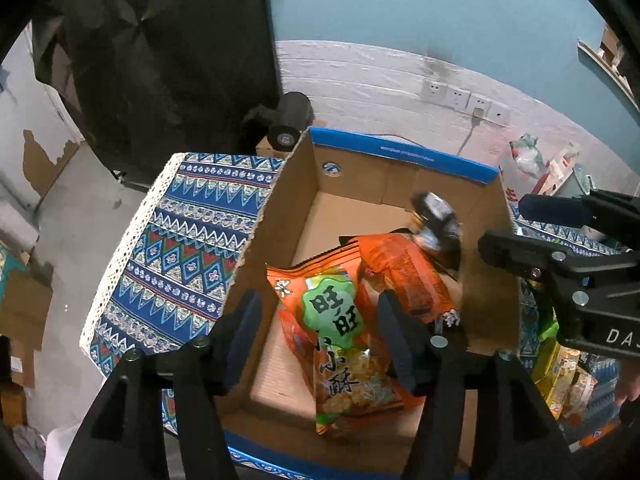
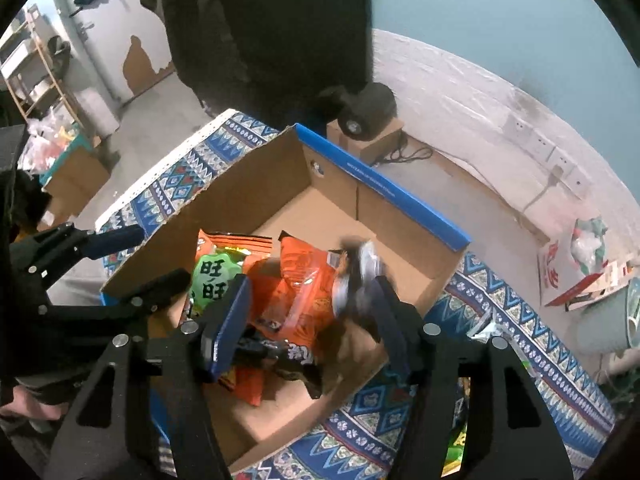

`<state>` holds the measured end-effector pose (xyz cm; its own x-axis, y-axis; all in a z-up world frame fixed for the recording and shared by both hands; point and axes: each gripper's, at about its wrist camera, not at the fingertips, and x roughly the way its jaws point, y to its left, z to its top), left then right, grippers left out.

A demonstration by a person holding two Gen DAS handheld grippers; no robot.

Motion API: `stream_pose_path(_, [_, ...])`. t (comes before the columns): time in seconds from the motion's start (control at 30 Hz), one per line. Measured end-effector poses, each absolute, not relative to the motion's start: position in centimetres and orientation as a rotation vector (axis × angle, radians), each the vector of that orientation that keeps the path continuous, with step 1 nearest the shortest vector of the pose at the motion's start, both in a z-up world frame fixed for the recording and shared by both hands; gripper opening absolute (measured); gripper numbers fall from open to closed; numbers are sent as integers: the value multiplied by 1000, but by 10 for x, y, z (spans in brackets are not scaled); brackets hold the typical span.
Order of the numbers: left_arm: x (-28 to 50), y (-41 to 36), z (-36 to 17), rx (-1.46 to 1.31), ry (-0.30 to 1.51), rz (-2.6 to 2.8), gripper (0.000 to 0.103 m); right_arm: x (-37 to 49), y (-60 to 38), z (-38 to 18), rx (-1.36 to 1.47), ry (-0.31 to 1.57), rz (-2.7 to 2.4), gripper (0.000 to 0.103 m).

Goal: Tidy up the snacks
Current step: 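Open both tools to drop the bags into the box, then move both tools back over the snack pile on the cloth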

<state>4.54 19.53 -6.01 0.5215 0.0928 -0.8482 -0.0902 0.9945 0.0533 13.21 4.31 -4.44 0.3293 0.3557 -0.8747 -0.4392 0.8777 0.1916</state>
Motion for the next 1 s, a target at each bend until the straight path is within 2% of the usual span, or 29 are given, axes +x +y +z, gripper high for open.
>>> stream_pose_path(0.17, [46,179,-58,13,1020,73,63,125,25,-44,-77,1130,467,71])
stream_pose_path(0.23, [46,169,-57,28,1014,63,69,121,14,-44,-79,1138,432,73])
stream_pose_path(0.43, [47,139,-58,58,1029,14,70,109,-32,-44,-56,1160,322,78])
stream_pose_path(0.6, [44,114,-60,95,1032,-26,74,98,-69,-51,-24,1191,253,78])
stream_pose_path(1.0, [39,49,-75,173,1088,-123,75,64,-148,-73,31,1245,127,79])
